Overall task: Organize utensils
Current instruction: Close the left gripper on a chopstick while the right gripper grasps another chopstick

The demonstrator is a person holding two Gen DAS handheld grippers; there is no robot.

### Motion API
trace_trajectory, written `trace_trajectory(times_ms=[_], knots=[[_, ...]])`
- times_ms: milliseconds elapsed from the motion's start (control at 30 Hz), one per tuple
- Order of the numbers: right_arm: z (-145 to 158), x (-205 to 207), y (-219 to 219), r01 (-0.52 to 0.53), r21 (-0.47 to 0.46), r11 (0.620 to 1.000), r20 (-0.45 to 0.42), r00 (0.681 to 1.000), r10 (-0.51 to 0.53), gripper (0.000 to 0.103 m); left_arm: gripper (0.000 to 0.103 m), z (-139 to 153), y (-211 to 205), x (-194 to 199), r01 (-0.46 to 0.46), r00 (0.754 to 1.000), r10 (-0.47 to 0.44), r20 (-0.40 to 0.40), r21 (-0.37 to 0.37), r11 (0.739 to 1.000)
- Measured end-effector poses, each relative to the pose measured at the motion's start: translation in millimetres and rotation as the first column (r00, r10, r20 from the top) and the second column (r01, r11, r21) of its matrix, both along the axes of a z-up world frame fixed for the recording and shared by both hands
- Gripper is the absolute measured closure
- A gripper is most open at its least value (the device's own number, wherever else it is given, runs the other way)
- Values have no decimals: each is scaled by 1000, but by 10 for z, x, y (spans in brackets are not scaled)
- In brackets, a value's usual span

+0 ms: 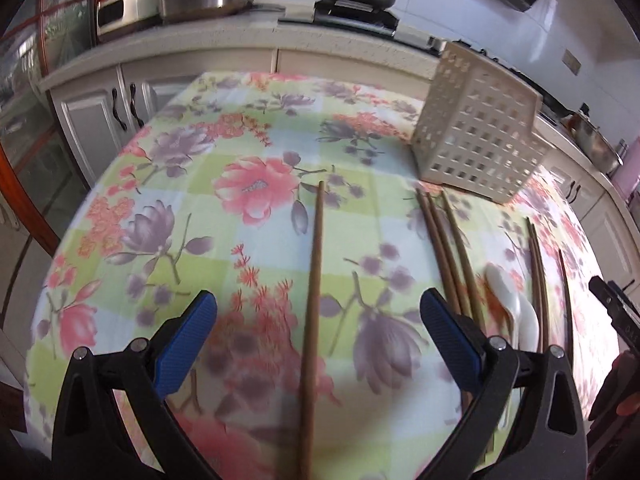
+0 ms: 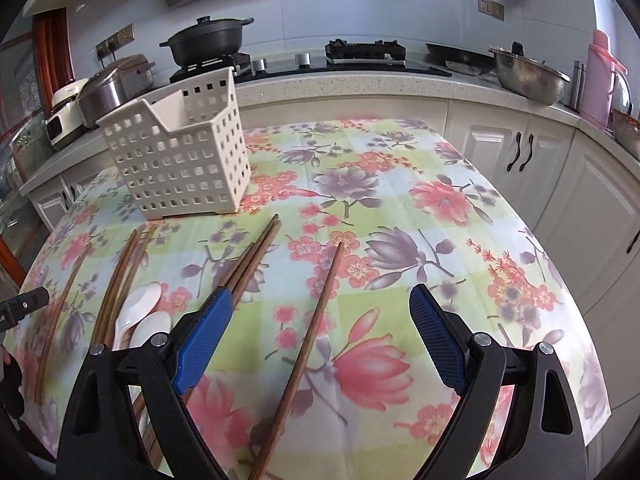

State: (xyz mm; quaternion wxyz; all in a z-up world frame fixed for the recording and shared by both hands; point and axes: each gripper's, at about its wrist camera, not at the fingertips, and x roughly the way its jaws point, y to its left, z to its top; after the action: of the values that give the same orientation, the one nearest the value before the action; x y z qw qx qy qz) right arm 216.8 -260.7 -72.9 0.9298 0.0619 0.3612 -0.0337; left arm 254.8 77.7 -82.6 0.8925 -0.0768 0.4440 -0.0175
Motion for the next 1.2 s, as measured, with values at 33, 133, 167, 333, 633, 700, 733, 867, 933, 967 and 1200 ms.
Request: trace_trajectory(times_ms=[33, 133, 167, 333, 633, 700, 733, 867, 933, 967, 1200], knots=[[-18, 43, -6, -1, -2, 1000, -14, 1000, 1, 18, 5, -42, 32, 90, -1, 1000, 1, -24, -15, 1000], [-73, 155, -36, 4, 9, 1000, -51, 999, -3, 18, 5, -118, 33, 236, -12, 998, 12, -59, -7, 1000], [-92, 184, -53, 7, 24, 1000, -64, 998, -5, 18, 5, -141, 25, 296, -9, 998, 10, -68, 11, 1000], [-209, 291, -87, 21, 59, 998, -123, 992, -13, 18, 5, -230, -41, 486, -3, 994, 15, -111, 109, 994], [-314, 464, -35, 21, -1, 1000, -174, 984, -21, 54, 10, -279, -109, 707, -8, 992, 27, -120, 155, 988], [-313, 467, -1, 14, -25, 1000, -170, 985, -18, 63, 10, -278, -133, 705, -8, 993, 26, -115, 156, 988], [-312, 469, 20, 6, -28, 1000, -170, 985, -11, 68, 10, -278, -139, 700, -7, 993, 25, -114, 155, 988], [-305, 481, 104, -15, -37, 999, -170, 985, 9, 82, 10, -280, -137, 685, 8, 994, 9, -106, 152, 988], [-307, 478, 128, -21, -41, 999, -168, 986, 14, 84, 10, -279, -138, 681, 12, 994, 4, -108, 150, 989], [-308, 477, 135, -24, -42, 999, -166, 986, 17, 85, 12, -273, -136, 681, 11, 994, 6, -107, 154, 988], [-309, 478, 169, -46, -43, 998, -171, 985, 38, 89, 68, -182, -214, 679, 53, 996, -40, -84, 162, 985]])
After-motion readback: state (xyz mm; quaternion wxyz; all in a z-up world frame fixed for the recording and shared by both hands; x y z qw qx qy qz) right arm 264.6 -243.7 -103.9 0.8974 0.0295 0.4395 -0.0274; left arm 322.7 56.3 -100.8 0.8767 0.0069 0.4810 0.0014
